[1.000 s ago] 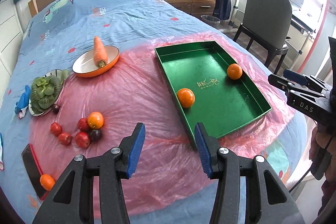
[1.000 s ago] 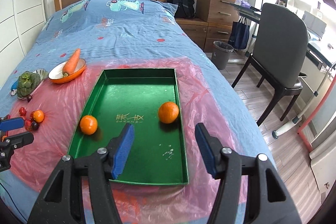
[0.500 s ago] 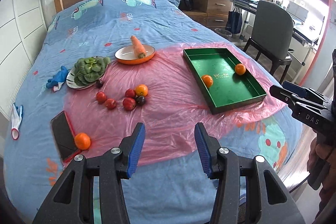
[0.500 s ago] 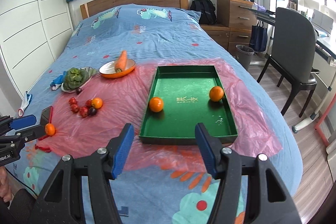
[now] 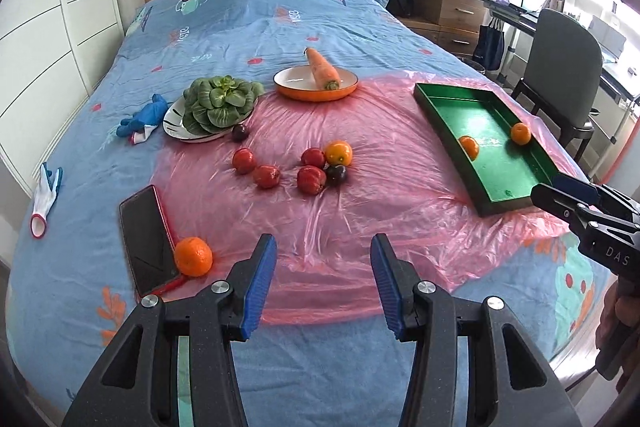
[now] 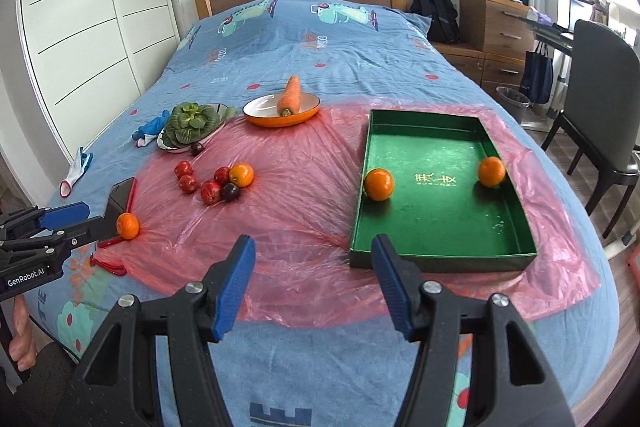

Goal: Organize fruits
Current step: 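Withdraw both tools from the green tray, then grasp a red tomato with the left tool while the right tool grasps an orange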

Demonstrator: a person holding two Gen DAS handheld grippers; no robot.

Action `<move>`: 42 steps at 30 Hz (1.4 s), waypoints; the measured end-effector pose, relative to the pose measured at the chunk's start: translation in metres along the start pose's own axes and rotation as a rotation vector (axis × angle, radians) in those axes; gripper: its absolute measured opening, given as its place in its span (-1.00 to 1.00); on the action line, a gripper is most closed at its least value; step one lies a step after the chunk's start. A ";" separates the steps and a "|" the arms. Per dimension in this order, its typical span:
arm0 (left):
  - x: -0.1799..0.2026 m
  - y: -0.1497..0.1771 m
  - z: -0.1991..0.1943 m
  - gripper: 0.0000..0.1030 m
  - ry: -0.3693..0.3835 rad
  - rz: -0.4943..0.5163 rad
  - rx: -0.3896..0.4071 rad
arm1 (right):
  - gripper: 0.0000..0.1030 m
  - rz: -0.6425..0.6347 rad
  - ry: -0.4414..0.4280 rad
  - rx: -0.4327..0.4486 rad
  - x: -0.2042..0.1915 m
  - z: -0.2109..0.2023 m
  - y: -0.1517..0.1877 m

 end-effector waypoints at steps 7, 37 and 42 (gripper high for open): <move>-0.032 -0.022 0.048 -0.16 -0.007 -0.076 0.001 | 1.00 -0.016 -0.070 -0.053 -0.010 0.074 -0.014; -0.032 -0.030 0.159 -0.21 0.154 -0.118 -0.192 | 0.84 -0.080 -0.258 -0.256 -0.068 0.214 -0.067; -0.025 -0.030 0.174 -0.39 0.169 -0.052 -0.207 | 0.75 -0.103 -0.269 -0.297 -0.071 0.238 -0.070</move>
Point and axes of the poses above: each gripper's, at about its wrist camera, not at the fingertips, and z roughly the way its jaws point, x to its right, y to its underside, the point moved 3 cm from there along z, roughly the way its jaws point, and after that the axes turned 1 degree about -y, right-handed, at the moved point
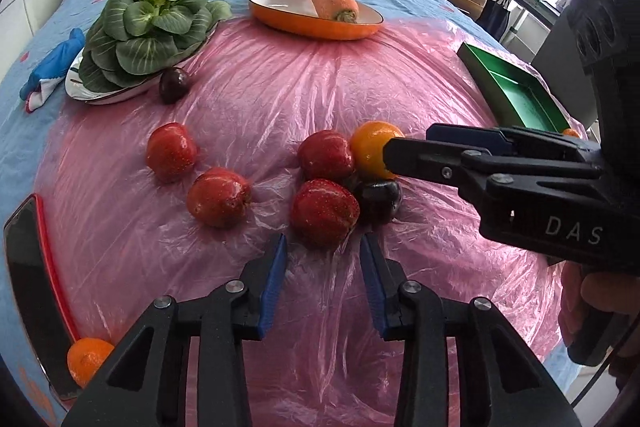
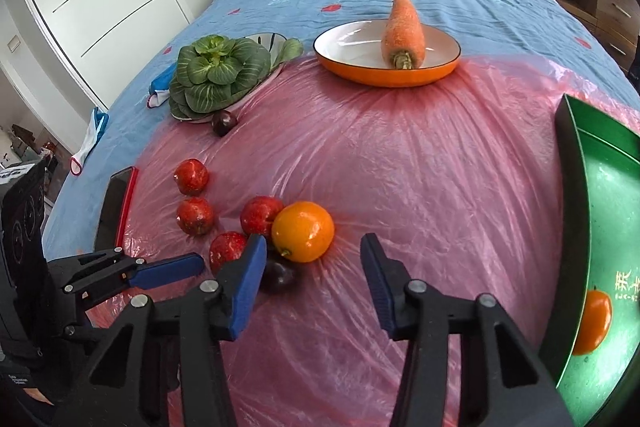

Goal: Organize fruits
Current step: 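Grasp a red tomato with the left tool while the right tool grasps an orange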

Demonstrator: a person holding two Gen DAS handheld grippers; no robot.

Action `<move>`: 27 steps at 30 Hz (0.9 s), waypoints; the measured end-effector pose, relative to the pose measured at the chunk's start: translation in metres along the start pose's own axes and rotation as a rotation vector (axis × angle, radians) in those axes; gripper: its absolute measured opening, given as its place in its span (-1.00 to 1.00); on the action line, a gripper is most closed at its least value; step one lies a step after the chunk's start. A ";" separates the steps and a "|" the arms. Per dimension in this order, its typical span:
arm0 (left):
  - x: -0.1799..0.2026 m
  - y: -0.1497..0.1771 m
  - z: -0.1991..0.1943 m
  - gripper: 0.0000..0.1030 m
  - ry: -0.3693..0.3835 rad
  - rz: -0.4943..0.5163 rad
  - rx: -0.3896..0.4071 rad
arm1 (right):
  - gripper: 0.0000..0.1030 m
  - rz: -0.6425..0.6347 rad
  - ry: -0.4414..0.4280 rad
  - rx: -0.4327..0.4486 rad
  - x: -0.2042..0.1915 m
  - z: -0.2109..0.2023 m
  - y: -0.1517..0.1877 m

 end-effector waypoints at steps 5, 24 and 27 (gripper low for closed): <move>0.001 -0.006 0.007 -0.43 0.009 0.074 -0.006 | 0.74 -0.052 0.004 -0.038 -0.003 0.014 -0.009; 0.006 -0.017 0.022 -0.42 0.050 0.209 0.005 | 0.45 -0.096 -0.054 -0.151 0.001 0.045 -0.016; 0.005 -0.017 0.022 -0.42 0.066 0.205 0.017 | 0.39 -0.076 -0.067 -0.147 0.004 0.047 -0.016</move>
Point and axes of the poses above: each gripper's, at about its wrist camera, not at the fingertips, and z roughly the way its jaws point, x to its right, y to its underside, the point moved 3 cm from there along z, roughly the way its jaws point, and after that the axes turned 1 degree about -y, right-handed, at the moved point
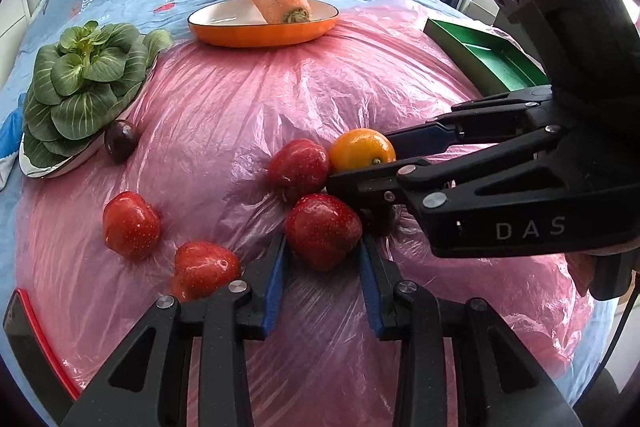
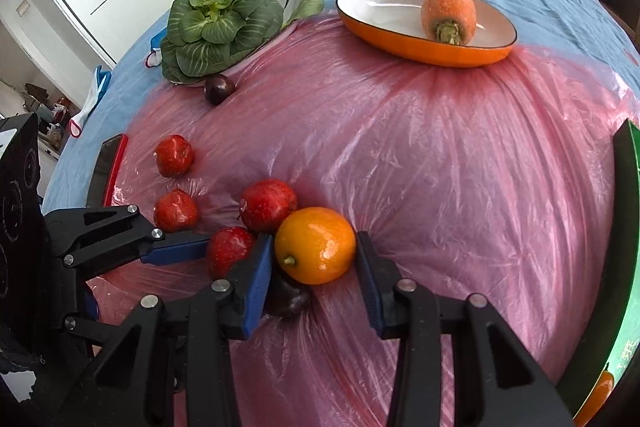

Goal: Organize fruits
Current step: 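Grasp a red tomato with the left tool while the right tool grasps an orange, then carry the tomato and orange to the green tray with both tools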

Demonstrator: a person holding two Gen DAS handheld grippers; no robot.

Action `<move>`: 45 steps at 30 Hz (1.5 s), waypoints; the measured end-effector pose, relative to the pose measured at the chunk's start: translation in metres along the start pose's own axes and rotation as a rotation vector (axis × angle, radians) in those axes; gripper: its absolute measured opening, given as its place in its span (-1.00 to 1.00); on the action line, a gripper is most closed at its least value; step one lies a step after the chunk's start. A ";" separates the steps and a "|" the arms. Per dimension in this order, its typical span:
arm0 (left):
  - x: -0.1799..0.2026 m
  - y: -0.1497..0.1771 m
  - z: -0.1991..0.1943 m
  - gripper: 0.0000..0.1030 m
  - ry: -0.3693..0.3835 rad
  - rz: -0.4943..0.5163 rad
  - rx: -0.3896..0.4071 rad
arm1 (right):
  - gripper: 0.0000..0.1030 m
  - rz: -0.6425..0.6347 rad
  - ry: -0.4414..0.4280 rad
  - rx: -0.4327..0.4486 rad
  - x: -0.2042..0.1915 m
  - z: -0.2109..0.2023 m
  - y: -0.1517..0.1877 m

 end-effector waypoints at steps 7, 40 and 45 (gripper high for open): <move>-0.004 0.008 -0.012 -0.44 0.049 -0.039 0.062 | 0.30 0.029 -0.022 0.068 0.000 -0.013 0.005; 0.047 0.060 -0.126 -0.45 -0.039 -0.051 0.181 | 0.30 0.056 0.098 0.194 -0.053 -0.121 0.116; 0.064 0.066 -0.141 -0.45 -0.045 -0.049 0.181 | 0.30 0.069 0.112 0.216 -0.053 -0.144 0.136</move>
Point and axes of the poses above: each gripper's, at about its wrist camera, not at the fingertips, and z roughly the way its jaws point, x to its right, y to its underside, the point moved 3 cm from there along z, roughly the way its jaws point, and after that the axes turned 1 degree about -y, right-handed, at the moved point
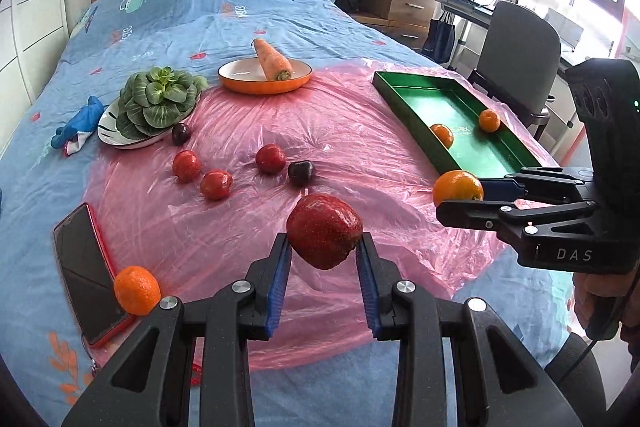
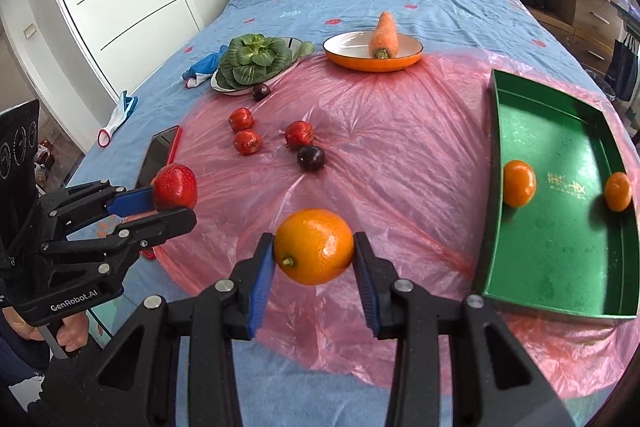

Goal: Organize fruits
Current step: 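Carry the tomato and orange to the green tray with both tools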

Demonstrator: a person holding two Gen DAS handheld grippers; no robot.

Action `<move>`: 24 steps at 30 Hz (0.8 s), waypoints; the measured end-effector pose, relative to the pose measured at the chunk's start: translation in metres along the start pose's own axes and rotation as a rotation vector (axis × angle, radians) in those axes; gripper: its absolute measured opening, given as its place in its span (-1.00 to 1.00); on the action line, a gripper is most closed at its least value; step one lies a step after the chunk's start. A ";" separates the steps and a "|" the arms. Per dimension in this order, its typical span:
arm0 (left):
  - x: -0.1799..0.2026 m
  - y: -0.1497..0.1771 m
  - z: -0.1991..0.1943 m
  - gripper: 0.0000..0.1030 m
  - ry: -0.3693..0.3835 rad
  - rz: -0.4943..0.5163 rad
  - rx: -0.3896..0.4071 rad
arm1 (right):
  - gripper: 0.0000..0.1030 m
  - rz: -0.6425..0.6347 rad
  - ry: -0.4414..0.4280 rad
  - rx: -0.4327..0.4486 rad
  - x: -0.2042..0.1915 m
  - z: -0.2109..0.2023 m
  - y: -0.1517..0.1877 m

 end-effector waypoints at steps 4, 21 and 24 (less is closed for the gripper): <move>0.019 0.001 -0.010 -0.45 -0.006 0.017 -0.001 | 0.30 0.016 0.018 0.015 0.010 -0.020 0.014; 0.149 -0.046 0.016 -0.45 0.078 0.148 -0.026 | 0.30 0.166 0.154 0.108 0.125 -0.096 0.053; 0.172 -0.060 0.034 -0.45 0.100 0.159 -0.038 | 0.30 0.181 0.194 0.120 0.150 -0.102 0.049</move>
Point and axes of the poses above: each gripper's, at about its wrist camera, not at the fingertips, and z roughly the way its jaws point, x to its right, y to its underside, the point moved 3 cm from there along z, roughly the way its jaws point, and after that the axes turned 1 degree about -y, right-handed, at the moved point
